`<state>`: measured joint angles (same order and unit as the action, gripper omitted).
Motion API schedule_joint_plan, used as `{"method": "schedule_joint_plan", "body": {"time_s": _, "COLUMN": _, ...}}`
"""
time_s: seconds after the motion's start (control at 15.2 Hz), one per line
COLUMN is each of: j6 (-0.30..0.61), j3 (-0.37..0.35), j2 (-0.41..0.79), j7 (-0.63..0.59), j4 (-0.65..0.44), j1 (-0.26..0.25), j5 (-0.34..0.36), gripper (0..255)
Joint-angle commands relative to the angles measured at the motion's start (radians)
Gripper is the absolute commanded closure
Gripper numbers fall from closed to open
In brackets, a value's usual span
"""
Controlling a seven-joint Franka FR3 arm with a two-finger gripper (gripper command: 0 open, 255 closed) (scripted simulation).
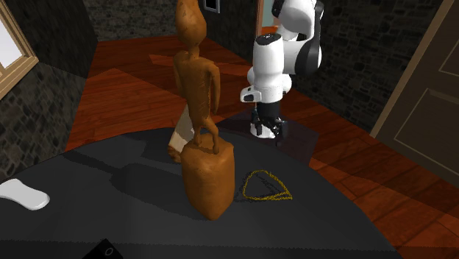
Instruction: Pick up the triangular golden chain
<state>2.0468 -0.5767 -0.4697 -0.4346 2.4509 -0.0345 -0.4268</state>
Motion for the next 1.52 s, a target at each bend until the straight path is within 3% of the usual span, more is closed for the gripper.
{"method": "schedule_joint_plan", "body": {"time_s": 0.0, "j6": 0.073, "j3": -0.059, "j2": 0.071, "j7": -0.067, "j4": -0.026, "j1": 0.014, "j5": 0.008, "gripper": 0}}
{"method": "schedule_joint_plan", "body": {"time_s": 0.2, "j6": 0.169, "j3": -0.144, "j2": 0.185, "j7": -0.177, "j4": -0.076, "j1": 0.045, "j5": 0.056, "gripper": 0}}
{"method": "schedule_joint_plan", "body": {"time_s": 0.4, "j6": 0.258, "j3": -0.228, "j2": 0.318, "j7": -0.317, "j4": -0.137, "j1": 0.082, "j5": 0.157, "gripper": 0}}
{"method": "schedule_joint_plan", "body": {"time_s": 0.59, "j6": 0.330, "j3": -0.288, "j2": 0.476, "j7": -0.498, "j4": -0.212, "j1": 0.102, "j5": 0.329, "gripper": 0}}
{"method": "schedule_joint_plan", "body": {"time_s": 0.73, "j6": 0.357, "j3": -0.290, "j2": 0.587, "j7": -0.629, "j4": -0.271, "j1": 0.080, "j5": 0.467, "gripper": 0}}
{"method": "schedule_joint_plan", "body": {"time_s": 1.19, "j6": 0.442, "j3": -0.248, "j2": 0.665, "j7": -0.688, "j4": -0.240, "j1": 0.039, "j5": 0.557, "gripper": 0}}
{"method": "schedule_joint_plan", "body": {"time_s": 1.39, "j6": 0.449, "j3": -0.244, "j2": 0.672, "j7": -0.693, "j4": -0.238, "j1": 0.036, "j5": 0.565, "gripper": 0}}
{"method": "schedule_joint_plan", "body": {"time_s": 1.45, "j6": 0.449, "j3": -0.244, "j2": 0.673, "j7": -0.694, "j4": -0.238, "j1": 0.035, "j5": 0.566, "gripper": 255}}
